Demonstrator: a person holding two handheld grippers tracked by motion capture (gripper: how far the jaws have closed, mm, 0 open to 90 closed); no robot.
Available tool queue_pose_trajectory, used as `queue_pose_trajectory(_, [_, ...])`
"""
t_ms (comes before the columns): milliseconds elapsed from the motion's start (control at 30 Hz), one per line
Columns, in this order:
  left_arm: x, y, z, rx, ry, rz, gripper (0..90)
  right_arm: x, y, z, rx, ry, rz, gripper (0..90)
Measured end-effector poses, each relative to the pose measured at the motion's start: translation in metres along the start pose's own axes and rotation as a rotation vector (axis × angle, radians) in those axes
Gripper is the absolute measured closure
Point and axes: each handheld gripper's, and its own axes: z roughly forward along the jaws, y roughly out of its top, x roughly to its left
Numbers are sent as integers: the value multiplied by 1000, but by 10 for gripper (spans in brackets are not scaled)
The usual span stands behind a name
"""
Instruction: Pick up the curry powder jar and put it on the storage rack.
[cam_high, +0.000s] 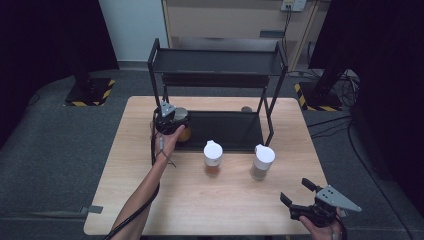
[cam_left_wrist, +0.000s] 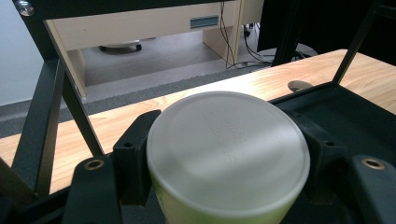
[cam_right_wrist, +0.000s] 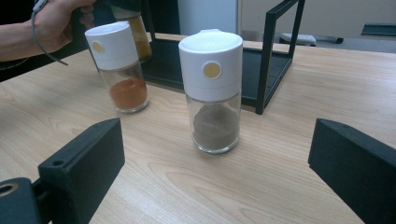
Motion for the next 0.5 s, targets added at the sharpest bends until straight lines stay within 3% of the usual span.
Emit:
queue_pose_trajectory(200, [-4,-2,-1,-3,9,21,319,0,0,0,0,3,-1,42])
queue_pose_trajectory(500, [-4,-4,-1,-10,10,16,317,0,0,0,0,3,0,42])
